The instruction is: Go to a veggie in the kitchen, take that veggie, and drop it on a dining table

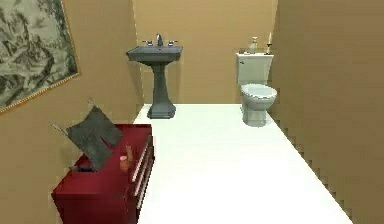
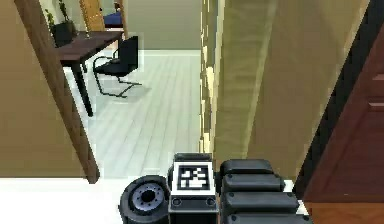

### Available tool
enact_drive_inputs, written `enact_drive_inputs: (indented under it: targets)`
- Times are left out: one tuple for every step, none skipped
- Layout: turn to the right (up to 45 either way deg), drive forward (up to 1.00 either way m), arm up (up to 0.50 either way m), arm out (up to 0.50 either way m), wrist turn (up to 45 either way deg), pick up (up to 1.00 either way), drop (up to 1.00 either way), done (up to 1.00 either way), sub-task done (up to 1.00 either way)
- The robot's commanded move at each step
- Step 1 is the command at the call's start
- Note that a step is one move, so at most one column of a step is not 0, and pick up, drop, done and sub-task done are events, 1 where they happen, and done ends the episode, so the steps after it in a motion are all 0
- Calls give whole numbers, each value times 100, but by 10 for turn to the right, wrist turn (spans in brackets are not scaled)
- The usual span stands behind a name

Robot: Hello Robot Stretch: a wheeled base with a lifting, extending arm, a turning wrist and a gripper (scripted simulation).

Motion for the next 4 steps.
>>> enact_drive_inputs:
  targets:
    - [330,0,0,0,0,0,0,0,0]
    - [0,55,0,0,0,0,0,0,0]
    - [450,0,0,0,0,0,0,0,0]
    - [180,0,0,0,0,0,0,0,0]
